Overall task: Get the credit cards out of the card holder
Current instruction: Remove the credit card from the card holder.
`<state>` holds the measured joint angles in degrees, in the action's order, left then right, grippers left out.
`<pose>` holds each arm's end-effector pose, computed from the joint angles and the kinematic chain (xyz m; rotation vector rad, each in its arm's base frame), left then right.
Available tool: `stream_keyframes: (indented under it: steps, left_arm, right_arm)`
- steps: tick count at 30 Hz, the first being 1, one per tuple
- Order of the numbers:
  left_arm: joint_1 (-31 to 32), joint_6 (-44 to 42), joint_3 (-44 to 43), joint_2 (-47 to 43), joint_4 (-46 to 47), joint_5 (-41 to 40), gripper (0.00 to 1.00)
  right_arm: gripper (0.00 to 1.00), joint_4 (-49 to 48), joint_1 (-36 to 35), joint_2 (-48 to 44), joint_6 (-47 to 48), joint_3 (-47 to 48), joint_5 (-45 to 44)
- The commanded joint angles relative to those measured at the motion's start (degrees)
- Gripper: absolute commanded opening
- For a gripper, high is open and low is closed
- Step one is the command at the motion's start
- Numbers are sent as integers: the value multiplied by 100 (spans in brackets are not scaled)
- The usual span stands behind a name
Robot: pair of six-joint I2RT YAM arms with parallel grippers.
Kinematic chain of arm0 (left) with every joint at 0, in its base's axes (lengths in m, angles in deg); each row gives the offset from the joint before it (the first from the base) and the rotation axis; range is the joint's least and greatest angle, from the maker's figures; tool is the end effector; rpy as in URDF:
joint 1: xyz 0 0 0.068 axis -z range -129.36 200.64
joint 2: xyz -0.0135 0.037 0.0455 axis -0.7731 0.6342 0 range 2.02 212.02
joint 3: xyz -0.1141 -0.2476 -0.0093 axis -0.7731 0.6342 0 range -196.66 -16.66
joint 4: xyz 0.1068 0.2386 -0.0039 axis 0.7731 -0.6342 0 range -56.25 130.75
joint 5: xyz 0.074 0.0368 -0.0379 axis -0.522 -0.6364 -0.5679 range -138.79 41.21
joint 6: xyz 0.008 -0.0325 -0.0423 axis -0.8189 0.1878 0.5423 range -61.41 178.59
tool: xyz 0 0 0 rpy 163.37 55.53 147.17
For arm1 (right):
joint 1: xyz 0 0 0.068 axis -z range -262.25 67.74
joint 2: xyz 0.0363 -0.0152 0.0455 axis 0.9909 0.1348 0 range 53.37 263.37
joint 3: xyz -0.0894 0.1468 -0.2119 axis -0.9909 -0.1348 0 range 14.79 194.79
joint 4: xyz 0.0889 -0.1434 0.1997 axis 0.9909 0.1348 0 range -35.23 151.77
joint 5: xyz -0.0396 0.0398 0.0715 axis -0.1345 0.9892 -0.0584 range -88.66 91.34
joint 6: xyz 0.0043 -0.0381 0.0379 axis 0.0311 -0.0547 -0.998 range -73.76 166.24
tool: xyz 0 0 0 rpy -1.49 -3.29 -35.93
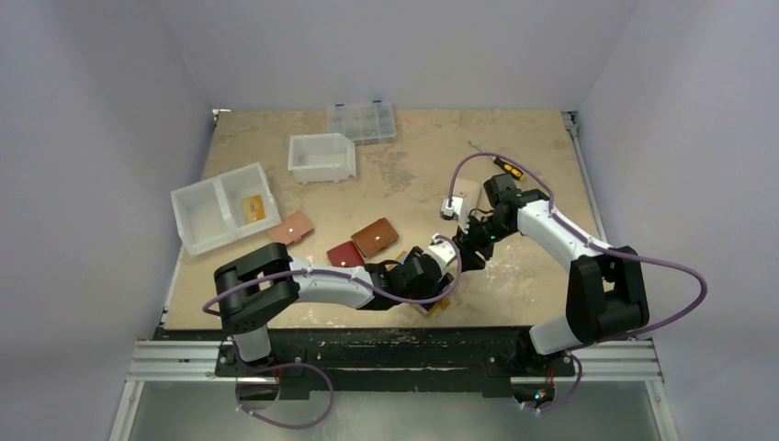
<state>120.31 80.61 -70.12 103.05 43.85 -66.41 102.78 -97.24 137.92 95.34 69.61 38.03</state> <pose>0.1341 -0.3312 0.1566 0.8062 2.2026 -0.4518 0.2449 0.0875 0.2068 -1.4883 2.1998 0.7578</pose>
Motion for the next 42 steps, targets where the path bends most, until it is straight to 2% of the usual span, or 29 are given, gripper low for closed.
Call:
stream_keyframes:
  steps: [1, 4, 7, 11, 13, 21, 30, 33, 38, 42]
  left_arm:
    - [-115, 120, 173, 13, -26, 281, 64]
    - [-173, 171, 203, -52, -37, 325, 63]
    - [-335, 283, 289, -170, 41, 572, 57]
    - [-593, 452, 476, -393, 289, 1138, 41]
    - [-701, 523, 580, -489, 435, 1427, 37]
    - [-1123, 822, 967, -796, 1077, 2611, 35]
    - [-1535, 988, 1225, -833, 1404, 3408, 33]
    - [-1604, 976, 1231, -839, 1380, 3500, 33]
    - [-1724, 970, 1281, -906, 1378, 3679, 33]
    - [-1841, 947, 1317, -929, 1408, 3873, 33]
  right_arm:
    - [54, 76, 4, -141, 130, 1, 153]
    - [54, 99, 4, -154, 158, 2, 171]
    - [54, 140, 4, -178, 214, 10, 189]
    - [54, 233, 4, -238, 337, 10, 279]
    - [54, 288, 4, -275, 434, 10, 375]
    - [53, 262, -5, -792, 1029, -186, 818]
    - [54, -278, -135, -1611, 1714, -770, 1194]
    - [55, -638, -454, -1765, 1676, -883, 993]
    - [59, -1426, -1450, -2121, 1466, -1085, 289]
    - [57, -1581, -1632, -2001, 1819, -1125, 144]
